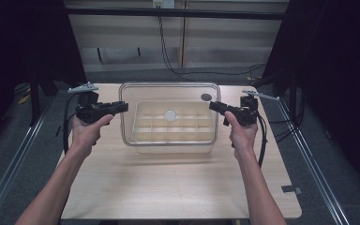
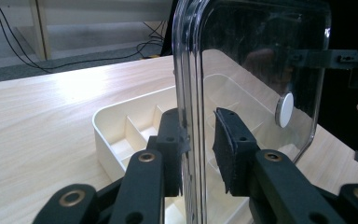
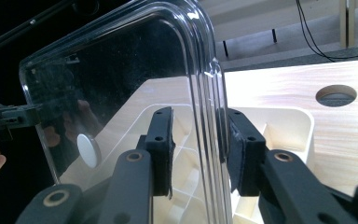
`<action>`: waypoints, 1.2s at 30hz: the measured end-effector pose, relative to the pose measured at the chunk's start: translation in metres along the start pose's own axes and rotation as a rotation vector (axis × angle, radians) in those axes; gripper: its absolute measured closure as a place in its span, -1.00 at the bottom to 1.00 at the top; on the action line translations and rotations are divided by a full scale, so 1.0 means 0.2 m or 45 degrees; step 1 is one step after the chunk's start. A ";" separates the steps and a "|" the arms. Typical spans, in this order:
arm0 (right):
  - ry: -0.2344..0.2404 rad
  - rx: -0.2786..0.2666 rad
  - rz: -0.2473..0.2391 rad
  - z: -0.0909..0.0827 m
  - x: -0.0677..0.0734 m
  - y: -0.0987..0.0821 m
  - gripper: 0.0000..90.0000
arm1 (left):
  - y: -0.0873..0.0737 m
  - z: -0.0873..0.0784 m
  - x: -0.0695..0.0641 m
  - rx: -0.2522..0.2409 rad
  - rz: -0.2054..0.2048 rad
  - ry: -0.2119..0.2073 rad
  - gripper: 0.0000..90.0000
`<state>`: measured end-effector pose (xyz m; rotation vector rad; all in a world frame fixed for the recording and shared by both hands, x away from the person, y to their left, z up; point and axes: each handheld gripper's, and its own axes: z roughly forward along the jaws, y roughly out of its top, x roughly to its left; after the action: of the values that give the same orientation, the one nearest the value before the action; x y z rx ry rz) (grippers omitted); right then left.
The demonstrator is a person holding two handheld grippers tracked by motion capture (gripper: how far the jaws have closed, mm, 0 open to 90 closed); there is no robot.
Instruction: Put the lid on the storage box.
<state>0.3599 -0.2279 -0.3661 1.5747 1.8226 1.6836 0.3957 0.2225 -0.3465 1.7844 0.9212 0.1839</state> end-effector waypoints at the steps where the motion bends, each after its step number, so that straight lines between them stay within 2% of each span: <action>1: -0.001 0.001 0.005 0.00 0.00 0.01 0.46 | 0.01 0.01 0.00 -0.001 -0.006 -0.002 0.61; 7: 0.004 -0.001 0.039 0.00 -0.05 0.02 0.49 | 0.02 0.06 0.01 0.012 -0.044 -0.009 0.61; 13: -0.019 0.013 0.052 0.01 -0.09 0.01 0.49 | 0.00 0.11 0.02 0.038 -0.047 -0.005 0.61; 19: -0.046 0.023 0.062 0.03 -0.12 -0.01 0.49 | -0.01 0.15 0.03 0.055 -0.086 0.005 0.60; 21: -0.050 0.034 0.079 0.04 -0.14 0.00 0.48 | 0.00 0.17 0.03 0.065 -0.070 0.011 0.60; 30: -0.067 0.037 0.081 0.09 -0.15 0.00 0.47 | -0.01 0.20 0.08 0.062 -0.114 0.027 0.58; 36: -0.077 0.056 0.086 0.13 -0.18 0.01 0.45 | -0.01 0.23 0.10 0.084 -0.120 0.039 0.55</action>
<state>0.3944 -0.2410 -0.3906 1.7041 1.8078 1.6155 0.4334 0.2020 -0.3728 1.7982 1.0415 0.1224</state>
